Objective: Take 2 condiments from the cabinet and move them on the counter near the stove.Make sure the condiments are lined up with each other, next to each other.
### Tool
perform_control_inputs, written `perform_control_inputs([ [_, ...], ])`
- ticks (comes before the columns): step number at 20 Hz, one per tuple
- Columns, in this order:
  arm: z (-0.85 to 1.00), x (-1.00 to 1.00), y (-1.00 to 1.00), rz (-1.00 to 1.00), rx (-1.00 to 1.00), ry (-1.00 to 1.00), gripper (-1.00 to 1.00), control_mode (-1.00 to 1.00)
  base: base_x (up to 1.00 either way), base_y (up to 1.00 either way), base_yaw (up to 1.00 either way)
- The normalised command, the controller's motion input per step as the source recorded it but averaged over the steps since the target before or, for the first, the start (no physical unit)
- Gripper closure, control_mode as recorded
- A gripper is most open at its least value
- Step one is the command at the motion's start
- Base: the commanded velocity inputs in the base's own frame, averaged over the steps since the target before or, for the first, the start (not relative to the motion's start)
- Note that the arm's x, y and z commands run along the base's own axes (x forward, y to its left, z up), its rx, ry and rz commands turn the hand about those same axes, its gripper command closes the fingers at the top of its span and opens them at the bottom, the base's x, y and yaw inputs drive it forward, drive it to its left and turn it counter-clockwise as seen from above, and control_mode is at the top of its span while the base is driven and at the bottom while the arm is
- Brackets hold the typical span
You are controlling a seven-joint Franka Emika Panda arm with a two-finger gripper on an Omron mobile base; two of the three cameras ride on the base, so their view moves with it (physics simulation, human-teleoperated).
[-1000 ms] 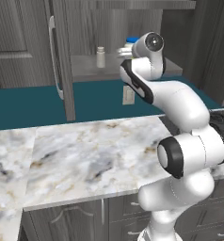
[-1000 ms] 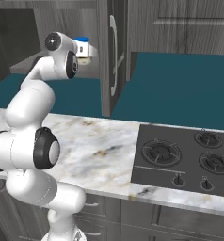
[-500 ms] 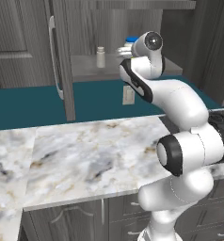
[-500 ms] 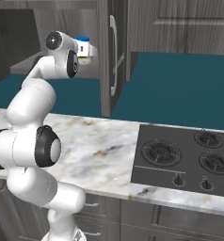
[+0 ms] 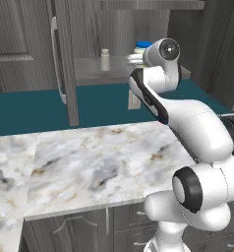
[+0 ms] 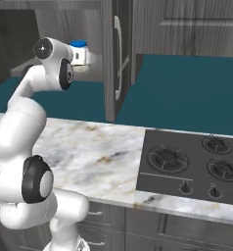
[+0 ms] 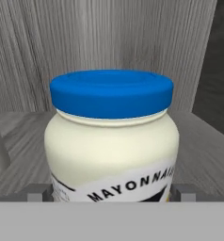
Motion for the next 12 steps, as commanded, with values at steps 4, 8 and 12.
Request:
perform_control_inputs([
  [4, 0.01, -1.0, 0.0, 0.0, 0.0, 0.0, 1.0, -1.0, 0.0, 0.0, 0.0],
  [8, 0.13, -1.0, -0.08, 0.0, 0.0, 0.01, 1.0, -1.0, 0.0, 0.0, 0.0],
  [12, 0.07, -1.0, -0.23, 0.0, 0.0, 0.06, 1.0, -1.0, 0.0, 0.0, 0.0],
])
